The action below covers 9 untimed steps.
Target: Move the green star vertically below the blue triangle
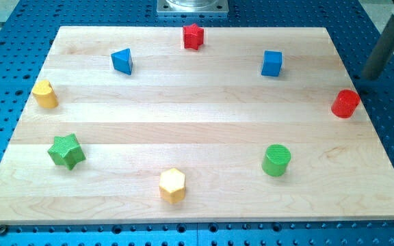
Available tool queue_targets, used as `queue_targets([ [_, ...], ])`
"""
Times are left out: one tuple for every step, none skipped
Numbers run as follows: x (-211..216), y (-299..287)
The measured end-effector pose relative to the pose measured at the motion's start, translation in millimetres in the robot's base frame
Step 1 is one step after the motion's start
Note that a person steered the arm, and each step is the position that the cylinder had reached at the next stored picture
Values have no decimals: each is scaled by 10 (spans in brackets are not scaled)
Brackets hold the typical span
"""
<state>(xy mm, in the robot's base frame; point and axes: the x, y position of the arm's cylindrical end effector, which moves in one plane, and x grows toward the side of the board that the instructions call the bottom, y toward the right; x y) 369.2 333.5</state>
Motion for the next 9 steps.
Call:
queue_targets([
  [564, -387],
  [1256, -1046],
  [1948, -1719],
  [2348, -1852],
  [2487, -2180],
  [2491, -2682],
  [2496, -3538],
  [2495, -4194],
  [2481, -4899],
])
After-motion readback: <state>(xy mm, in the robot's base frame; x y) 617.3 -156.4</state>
